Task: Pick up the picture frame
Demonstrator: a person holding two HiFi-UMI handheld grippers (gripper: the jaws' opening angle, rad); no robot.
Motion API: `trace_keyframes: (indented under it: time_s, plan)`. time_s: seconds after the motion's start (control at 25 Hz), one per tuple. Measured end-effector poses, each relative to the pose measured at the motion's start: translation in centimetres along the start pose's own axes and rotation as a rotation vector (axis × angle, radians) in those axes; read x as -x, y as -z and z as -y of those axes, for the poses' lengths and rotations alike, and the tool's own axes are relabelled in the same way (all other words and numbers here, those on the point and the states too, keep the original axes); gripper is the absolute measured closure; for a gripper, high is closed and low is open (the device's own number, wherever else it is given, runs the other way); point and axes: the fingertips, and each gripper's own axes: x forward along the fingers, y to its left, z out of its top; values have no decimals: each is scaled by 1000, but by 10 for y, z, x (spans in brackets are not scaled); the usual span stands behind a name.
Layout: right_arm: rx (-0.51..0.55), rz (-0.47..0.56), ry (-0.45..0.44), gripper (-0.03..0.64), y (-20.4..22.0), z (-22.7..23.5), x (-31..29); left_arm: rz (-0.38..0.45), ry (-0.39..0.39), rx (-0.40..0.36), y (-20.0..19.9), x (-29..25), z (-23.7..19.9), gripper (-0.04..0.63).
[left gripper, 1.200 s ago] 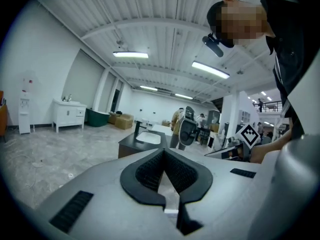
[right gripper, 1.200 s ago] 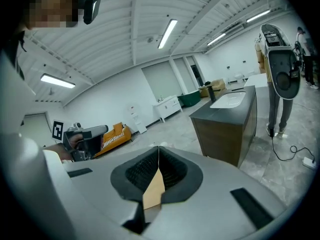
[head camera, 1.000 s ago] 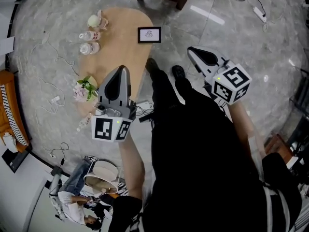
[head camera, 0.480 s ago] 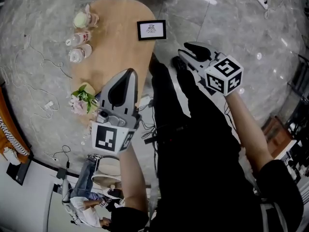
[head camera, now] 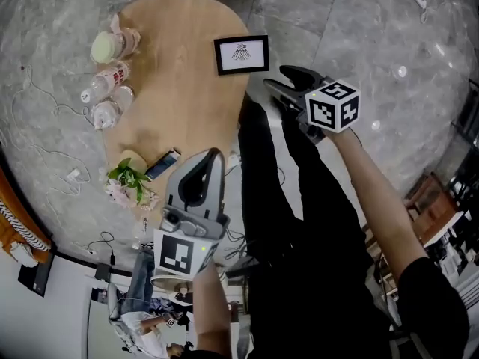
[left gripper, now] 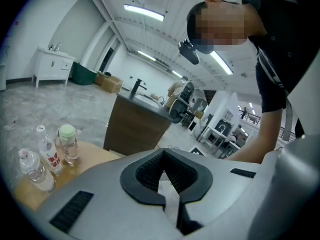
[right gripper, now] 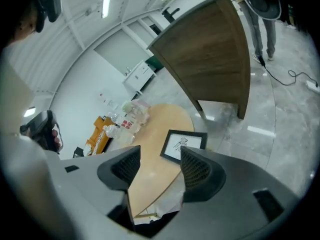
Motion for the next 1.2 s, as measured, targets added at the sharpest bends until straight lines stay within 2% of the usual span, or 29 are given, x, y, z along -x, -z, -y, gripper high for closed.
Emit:
trace_keyframes:
  time_s: [0.24, 0.36, 0.44, 0.52, 0.72, 0.84, 1.0, 1.08, 1.2]
  plan:
    - [-115, 3, 43, 380, 23, 57, -42, -92, -20, 45, 46, -14, -20, 583]
    - [-197, -2, 36, 377, 38, 82, -61, -94, 2, 77, 61, -24, -25, 583]
    - [-260, 5, 13, 377, 47, 93, -72, -95, 12, 102, 70, -29, -26, 583]
    - [-317, 24, -24, 377, 52, 100, -81, -131, 4, 127, 84, -31, -26, 583]
    - [-407, 56, -105, 377, 62, 111, -101, -192, 10, 143, 112, -29, -28, 583]
    - [-490, 68, -165, 379, 64, 108, -108, -206, 8, 149, 118, -29, -29, 583]
    - [-522, 88, -197, 380, 62, 106, -111, -207, 15, 146, 117, -31, -28, 583]
    - [-533, 87, -183, 453, 63, 108, -112, -207, 17, 142, 116, -31, -29, 583]
    - [-569, 68, -115, 502, 68, 115, -107, -203, 16, 140, 112, -32, -29, 583]
